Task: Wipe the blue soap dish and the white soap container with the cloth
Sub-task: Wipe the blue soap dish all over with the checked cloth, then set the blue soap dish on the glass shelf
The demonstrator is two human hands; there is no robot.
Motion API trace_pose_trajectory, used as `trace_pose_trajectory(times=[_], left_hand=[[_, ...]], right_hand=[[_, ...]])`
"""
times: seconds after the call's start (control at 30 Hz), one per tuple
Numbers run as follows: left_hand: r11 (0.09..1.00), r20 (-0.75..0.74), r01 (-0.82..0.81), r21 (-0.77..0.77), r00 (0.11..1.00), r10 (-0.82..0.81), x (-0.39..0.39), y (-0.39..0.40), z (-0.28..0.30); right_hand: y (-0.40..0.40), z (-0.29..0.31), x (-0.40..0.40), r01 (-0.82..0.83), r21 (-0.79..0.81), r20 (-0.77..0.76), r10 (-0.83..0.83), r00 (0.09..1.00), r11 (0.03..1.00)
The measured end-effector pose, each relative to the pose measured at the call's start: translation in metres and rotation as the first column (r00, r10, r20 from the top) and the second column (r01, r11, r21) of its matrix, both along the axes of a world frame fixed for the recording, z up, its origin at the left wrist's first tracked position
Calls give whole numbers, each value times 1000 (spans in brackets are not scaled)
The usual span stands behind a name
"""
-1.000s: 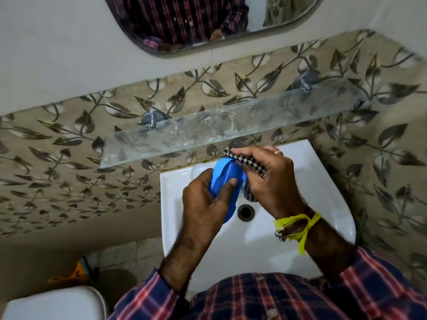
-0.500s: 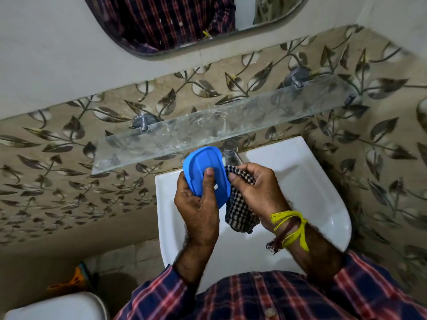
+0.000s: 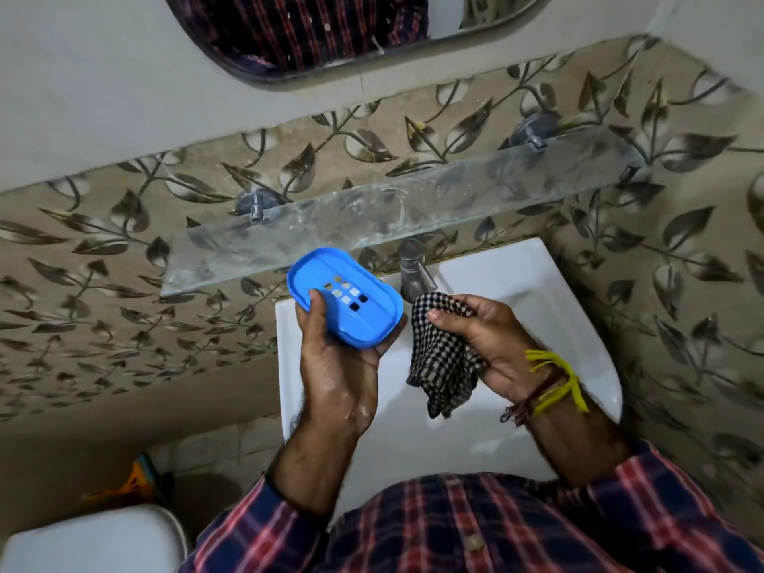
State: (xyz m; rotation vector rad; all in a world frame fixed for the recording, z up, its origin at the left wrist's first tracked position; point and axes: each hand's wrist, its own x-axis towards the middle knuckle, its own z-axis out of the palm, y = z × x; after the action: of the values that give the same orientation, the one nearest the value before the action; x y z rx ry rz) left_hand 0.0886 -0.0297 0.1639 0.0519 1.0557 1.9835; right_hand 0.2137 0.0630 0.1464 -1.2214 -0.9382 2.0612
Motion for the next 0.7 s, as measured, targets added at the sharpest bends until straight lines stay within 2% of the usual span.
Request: trace_pose_trajectory(times=[0.07, 0.13, 0.2, 0.23, 0.27, 0.3, 0.33, 0.37, 0.4, 0.43, 0.47, 0.57, 0.7], left_hand=[[997, 33, 67, 35, 997, -68, 4, -4, 6], [996, -4, 77, 40, 997, -77, 6, -4, 13], [999, -134, 49, 20, 990, -45, 5, -4, 21], [999, -306, 30, -13, 951, -33, 3, -4, 25], [998, -553, 21, -61, 832, -51, -2, -4, 28], [992, -783, 10, -128, 612, -107, -7, -4, 32], [982, -923, -10, -189, 343, -174, -15, -1, 35], [969, -967, -59, -239, 99, -233, -23, 3, 38], [958, -959, -127, -258, -85, -270, -32, 7, 42], [945, -930, -191, -267, -206, -304, -41, 13, 44], [927, -900, -240, -287, -265, -347, -48, 19, 46], [874, -853, -322, -365, -260, -452, -64, 36, 51], [866, -844, -232, -443, -219, -490, -76, 59, 55]], right_hand=[[1, 0, 4, 2, -51, -15, -3, 1000, 999], [0, -1, 6, -9, -94, -40, 5, 999, 996], [0, -1, 8, -38, -135, -70, 28, 997, 990], [-1, 0, 9, -53, -153, -85, 40, 996, 987], [-1, 0, 10, -66, -172, -97, 50, 994, 983], [-1, 0, 11, -75, -181, -103, 57, 993, 981], [0, 0, 10, -76, -181, -103, 57, 993, 981], [0, -1, 10, -77, -183, -97, 60, 993, 980], [-1, -2, 9, -82, -182, -89, 66, 994, 980], [-1, 0, 7, -85, -177, -86, 70, 994, 981], [-2, 1, 6, -81, -174, -89, 67, 994, 981], [-1, 3, 5, -64, -152, -103, 48, 993, 986], [2, 5, 4, -20, -120, -102, 8, 995, 993]])
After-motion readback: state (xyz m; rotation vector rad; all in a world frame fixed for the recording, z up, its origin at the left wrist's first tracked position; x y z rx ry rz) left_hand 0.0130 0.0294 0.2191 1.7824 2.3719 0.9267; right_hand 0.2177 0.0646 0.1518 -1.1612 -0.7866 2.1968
